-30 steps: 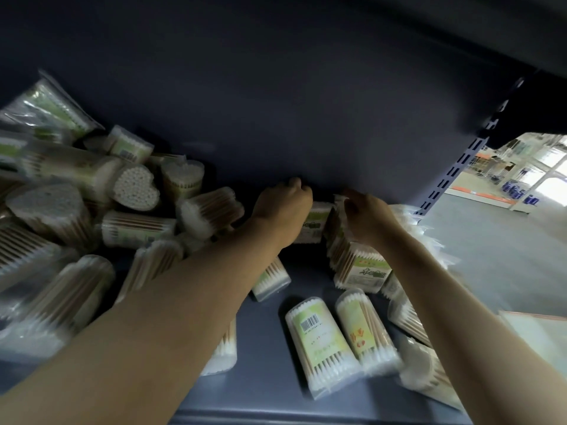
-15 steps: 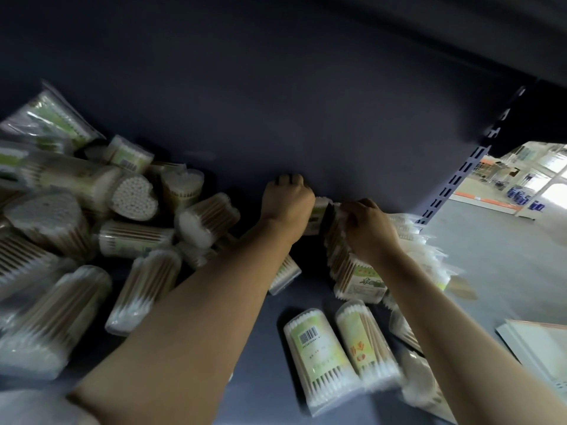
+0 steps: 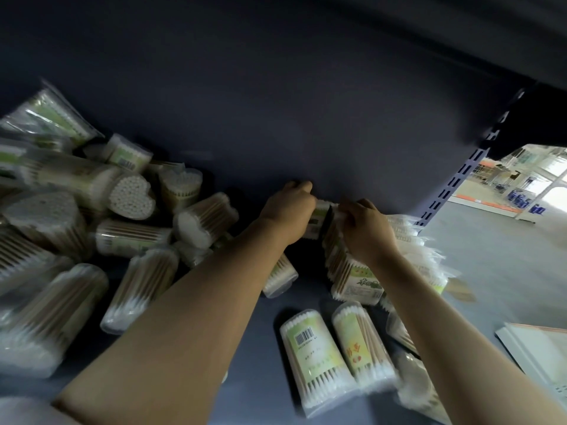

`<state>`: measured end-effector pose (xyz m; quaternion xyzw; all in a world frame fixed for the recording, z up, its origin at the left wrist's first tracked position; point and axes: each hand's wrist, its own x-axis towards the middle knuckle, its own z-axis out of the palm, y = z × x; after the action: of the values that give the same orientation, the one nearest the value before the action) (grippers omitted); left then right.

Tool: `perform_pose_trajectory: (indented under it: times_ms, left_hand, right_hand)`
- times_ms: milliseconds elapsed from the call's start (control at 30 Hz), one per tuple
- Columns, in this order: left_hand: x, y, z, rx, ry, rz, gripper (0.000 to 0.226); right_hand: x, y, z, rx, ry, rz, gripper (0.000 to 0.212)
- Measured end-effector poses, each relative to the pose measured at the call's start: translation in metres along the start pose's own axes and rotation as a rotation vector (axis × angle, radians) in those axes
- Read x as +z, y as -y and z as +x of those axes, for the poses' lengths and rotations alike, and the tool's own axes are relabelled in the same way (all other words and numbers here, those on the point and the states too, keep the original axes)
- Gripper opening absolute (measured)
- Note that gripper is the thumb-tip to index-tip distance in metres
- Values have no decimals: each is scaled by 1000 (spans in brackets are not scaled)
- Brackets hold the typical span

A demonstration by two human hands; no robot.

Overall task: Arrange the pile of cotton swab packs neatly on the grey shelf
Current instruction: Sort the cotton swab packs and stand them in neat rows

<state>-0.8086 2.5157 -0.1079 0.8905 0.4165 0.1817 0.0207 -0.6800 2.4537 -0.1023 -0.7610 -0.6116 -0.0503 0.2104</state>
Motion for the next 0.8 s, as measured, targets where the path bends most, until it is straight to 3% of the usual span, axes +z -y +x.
perform_pose_trajectory:
  times_ms: [167,500,800]
  left_hand:
    - [-1,2,-6,22,-2,-31,43]
    - [-37,30,-27,-167,-297,-28,44]
    - [-64,77,-76,-171,-306,34,29]
  right_hand:
    - [-1,0,1,-1,3,14,32]
    - [-9,14,-1,-88,-123,153,41]
    - [5,60,-19,-252,-1,301,31]
